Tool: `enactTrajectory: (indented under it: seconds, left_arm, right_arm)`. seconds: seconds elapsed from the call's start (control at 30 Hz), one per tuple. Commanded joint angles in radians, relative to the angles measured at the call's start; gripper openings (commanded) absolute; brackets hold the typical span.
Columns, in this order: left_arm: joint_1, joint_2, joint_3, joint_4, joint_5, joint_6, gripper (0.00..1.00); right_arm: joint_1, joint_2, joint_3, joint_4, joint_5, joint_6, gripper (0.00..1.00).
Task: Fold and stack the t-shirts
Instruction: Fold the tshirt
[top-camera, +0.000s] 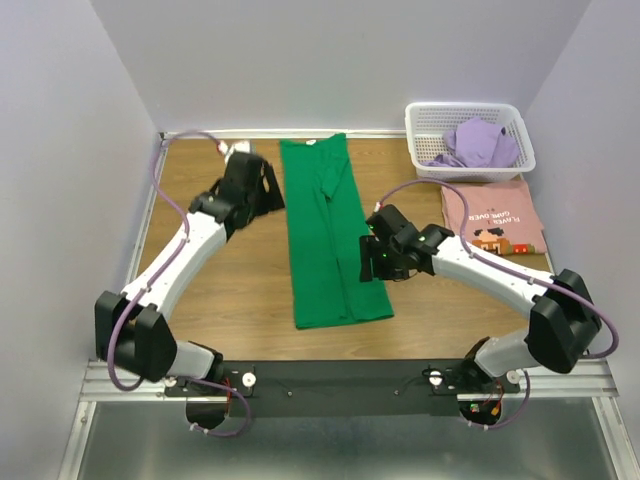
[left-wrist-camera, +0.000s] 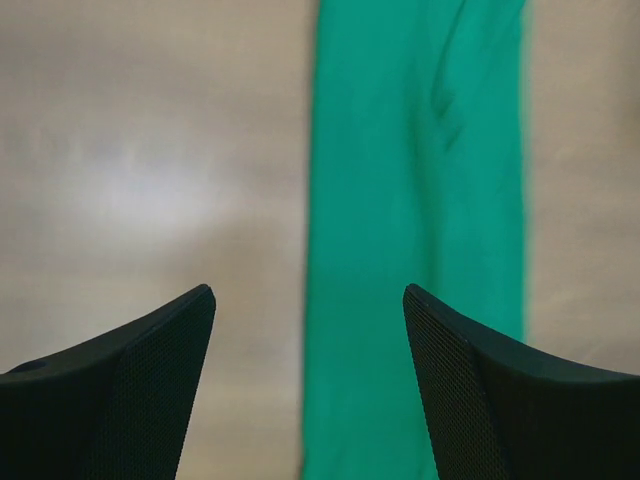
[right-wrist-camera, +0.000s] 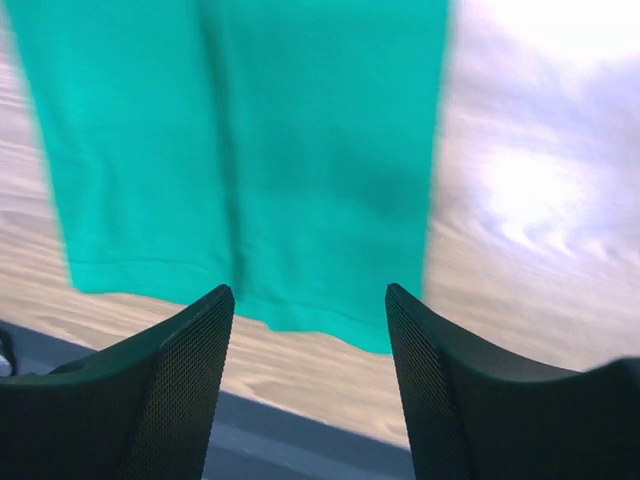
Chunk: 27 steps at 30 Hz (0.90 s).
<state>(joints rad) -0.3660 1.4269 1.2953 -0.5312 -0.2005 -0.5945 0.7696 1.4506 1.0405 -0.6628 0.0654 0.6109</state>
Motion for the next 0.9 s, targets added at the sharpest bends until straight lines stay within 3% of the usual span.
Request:
enactTrajectory:
  seconds: [0.0,0.2,0.47,0.87]
  left_arm:
    - [-0.068,-0.130,-0.218,-0.166,0.025,-0.095,0.83]
    - [-0.285,-0.233,-0.430,-0.203,0.125,-0.247,0.81]
    - [-0.399,-0.207,-0.522,-0.162,0.194,-0.317,0.78]
    - [-0.413,-0.146,-0.525,-0.128,0.187,-0.307,0.75]
  right_arm:
    - [-0.035,-0.044,-0.098,-0.043,-0.018,0.058,0.68]
    - [-0.044,-0.033,-0.192,-0.041,-0.091,0.085,0.63]
    - [-0.044,-0.007,-0.234,-0.015,-0.107,0.079,0.58]
    - [-0.044,0.013,-0.220,0.009,-0.101,0.095,0.54]
